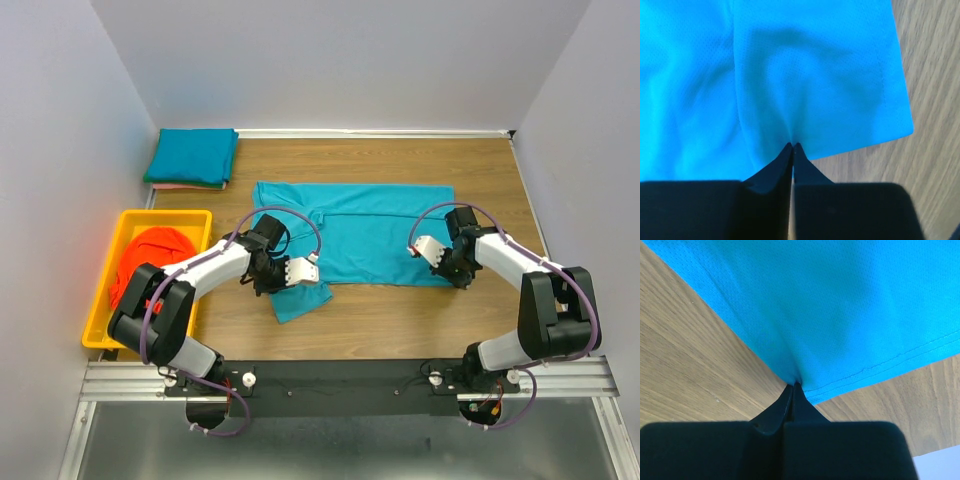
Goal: Fold and stack the t-shirts
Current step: Fold the tshirt
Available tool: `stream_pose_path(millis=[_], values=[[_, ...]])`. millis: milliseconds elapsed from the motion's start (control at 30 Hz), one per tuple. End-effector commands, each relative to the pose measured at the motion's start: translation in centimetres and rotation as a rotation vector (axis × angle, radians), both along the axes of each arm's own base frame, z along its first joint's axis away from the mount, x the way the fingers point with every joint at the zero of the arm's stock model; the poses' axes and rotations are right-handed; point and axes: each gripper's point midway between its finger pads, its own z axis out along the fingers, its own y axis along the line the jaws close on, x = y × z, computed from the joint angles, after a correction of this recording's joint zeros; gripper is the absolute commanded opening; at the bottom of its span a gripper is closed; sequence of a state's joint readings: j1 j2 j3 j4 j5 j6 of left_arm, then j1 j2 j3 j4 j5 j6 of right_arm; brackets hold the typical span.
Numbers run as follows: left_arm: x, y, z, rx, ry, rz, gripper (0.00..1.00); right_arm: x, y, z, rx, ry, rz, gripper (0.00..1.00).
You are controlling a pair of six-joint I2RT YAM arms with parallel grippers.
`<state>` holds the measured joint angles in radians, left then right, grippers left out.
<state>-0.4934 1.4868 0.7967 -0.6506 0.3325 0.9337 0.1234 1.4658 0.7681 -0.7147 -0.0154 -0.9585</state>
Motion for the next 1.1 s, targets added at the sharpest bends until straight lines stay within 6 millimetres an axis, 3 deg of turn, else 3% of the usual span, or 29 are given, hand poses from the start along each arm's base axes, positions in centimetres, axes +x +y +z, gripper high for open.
stream_pose_path(millis=[0,600,733,833,933,1067], values=[[-2.0,1.8,-1.7,0.089,0.064,-0.012,0.01,0.6,0.1,0.6,0.002,-0.027,-0.004,0.01],[-2.6,1.3,6.1,-0.008,0.023,-0.024,0.0,-2.0,0.5,5.2,0.055,-0.068,0.002,0.0],[-0.1,2.2,7.8,0.005,-0.034,0.005,0.0,-0.6,0.1,6.1,0.056,-0.085,-0.001,0.0],[1.5,3.0,8.0,0.01,-0.03,0.028,0.0,1.0,0.0,6.5,0.061,-0.086,-0.003,0.01],[4.0,2.6,9.5,-0.009,-0.07,0.043,0.0,2.8,0.3,6.8,0.07,-0.085,0.007,0.01],[6.4,2.3,9.6,-0.015,-0.073,0.051,0.0,4.7,0.5,7.1,0.071,-0.086,0.024,0.01]])
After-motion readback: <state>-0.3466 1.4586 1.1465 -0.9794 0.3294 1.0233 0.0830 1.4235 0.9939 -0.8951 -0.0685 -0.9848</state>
